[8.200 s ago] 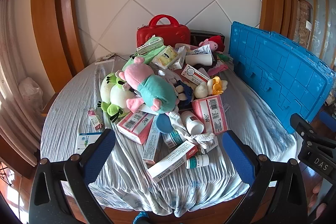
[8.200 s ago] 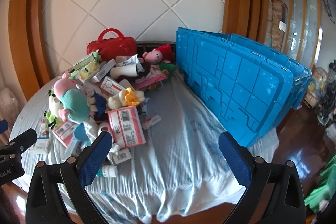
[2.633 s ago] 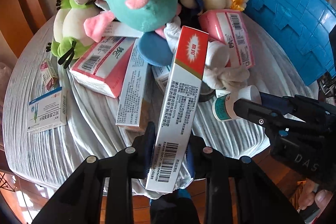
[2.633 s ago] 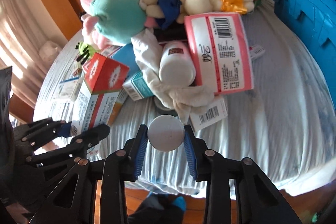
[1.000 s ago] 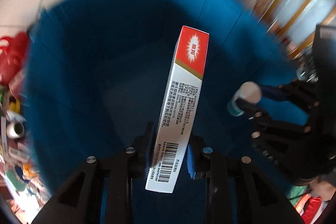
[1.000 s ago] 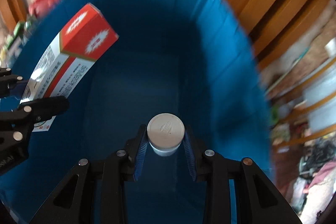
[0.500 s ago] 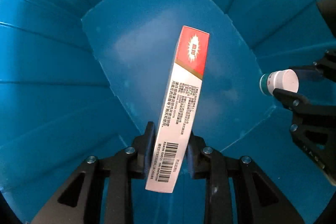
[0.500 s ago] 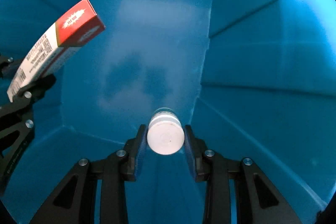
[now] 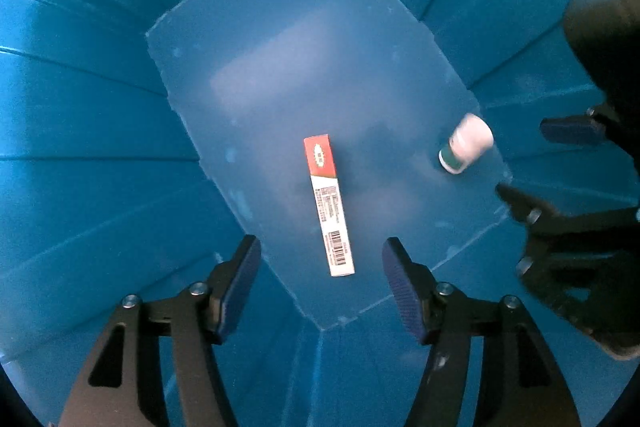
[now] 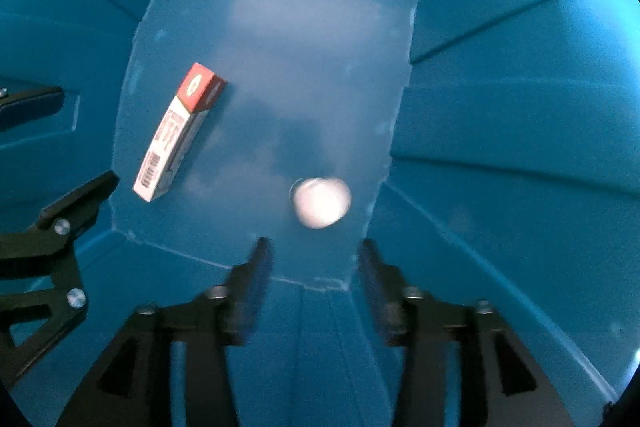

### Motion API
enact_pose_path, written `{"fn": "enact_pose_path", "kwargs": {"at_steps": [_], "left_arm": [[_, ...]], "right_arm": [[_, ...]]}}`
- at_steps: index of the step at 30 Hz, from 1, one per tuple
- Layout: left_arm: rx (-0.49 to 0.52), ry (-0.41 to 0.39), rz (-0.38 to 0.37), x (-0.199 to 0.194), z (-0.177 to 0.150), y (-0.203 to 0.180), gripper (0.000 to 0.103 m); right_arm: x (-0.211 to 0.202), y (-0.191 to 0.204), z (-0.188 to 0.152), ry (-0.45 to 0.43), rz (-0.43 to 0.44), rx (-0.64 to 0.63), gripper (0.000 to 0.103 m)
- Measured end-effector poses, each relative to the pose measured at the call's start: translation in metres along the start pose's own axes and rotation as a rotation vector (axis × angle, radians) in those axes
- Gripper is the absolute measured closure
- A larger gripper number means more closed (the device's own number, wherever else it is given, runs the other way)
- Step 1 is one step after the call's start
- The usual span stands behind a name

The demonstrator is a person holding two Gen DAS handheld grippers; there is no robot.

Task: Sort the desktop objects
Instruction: 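Carry both items into the blue bin and open both tools to drop them, then move both tools back to the pile and grasp the white medicine box with left tool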

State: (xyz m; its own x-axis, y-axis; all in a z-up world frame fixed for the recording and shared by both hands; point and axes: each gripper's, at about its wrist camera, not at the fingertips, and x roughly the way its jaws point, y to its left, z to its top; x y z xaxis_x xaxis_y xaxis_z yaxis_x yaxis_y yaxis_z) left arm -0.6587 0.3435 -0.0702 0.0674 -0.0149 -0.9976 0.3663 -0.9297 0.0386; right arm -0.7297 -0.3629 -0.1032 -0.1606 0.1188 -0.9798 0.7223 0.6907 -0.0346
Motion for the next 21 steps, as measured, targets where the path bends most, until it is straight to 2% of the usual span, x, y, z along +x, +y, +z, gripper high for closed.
{"fn": "enact_pose_path", "kwargs": {"at_steps": [1, 5, 7, 11, 12, 15, 18, 21], "left_arm": [[-0.007, -0.01, -0.01, -0.008, -0.001, 0.0, 0.041], [-0.026, -0.076, -0.059, -0.044, -0.008, 0.008, 0.041], [-0.038, -0.113, -0.08, -0.064, -0.016, 0.012, 0.041], [-0.071, -0.197, -0.121, -0.104, -0.041, 0.026, 0.04], [-0.078, -0.222, -0.123, -0.113, -0.048, 0.029, 0.04], [-0.081, -0.331, -0.109, -0.146, -0.074, 0.04, 0.04], [-0.118, -0.432, -0.106, -0.17, -0.103, 0.06, 0.034], [-0.158, -0.572, -0.06, -0.194, -0.14, 0.086, 0.031]], "right_arm": [[-0.005, 0.0, -0.001, -0.009, -0.007, 0.005, 0.032], [-0.038, -0.001, -0.007, -0.082, -0.005, 0.031, 0.027], [-0.059, 0.0, -0.014, -0.133, 0.004, 0.049, 0.019], [-0.099, 0.003, -0.026, -0.236, 0.0, 0.079, 0.013], [-0.112, 0.007, -0.032, -0.264, -0.002, 0.086, 0.009], [-0.142, 0.021, -0.044, -0.332, -0.025, 0.081, 0.005], [-0.159, 0.04, -0.052, -0.387, -0.029, 0.086, 0.001], [-0.187, 0.067, -0.063, -0.457, -0.047, 0.09, 0.0]]}}
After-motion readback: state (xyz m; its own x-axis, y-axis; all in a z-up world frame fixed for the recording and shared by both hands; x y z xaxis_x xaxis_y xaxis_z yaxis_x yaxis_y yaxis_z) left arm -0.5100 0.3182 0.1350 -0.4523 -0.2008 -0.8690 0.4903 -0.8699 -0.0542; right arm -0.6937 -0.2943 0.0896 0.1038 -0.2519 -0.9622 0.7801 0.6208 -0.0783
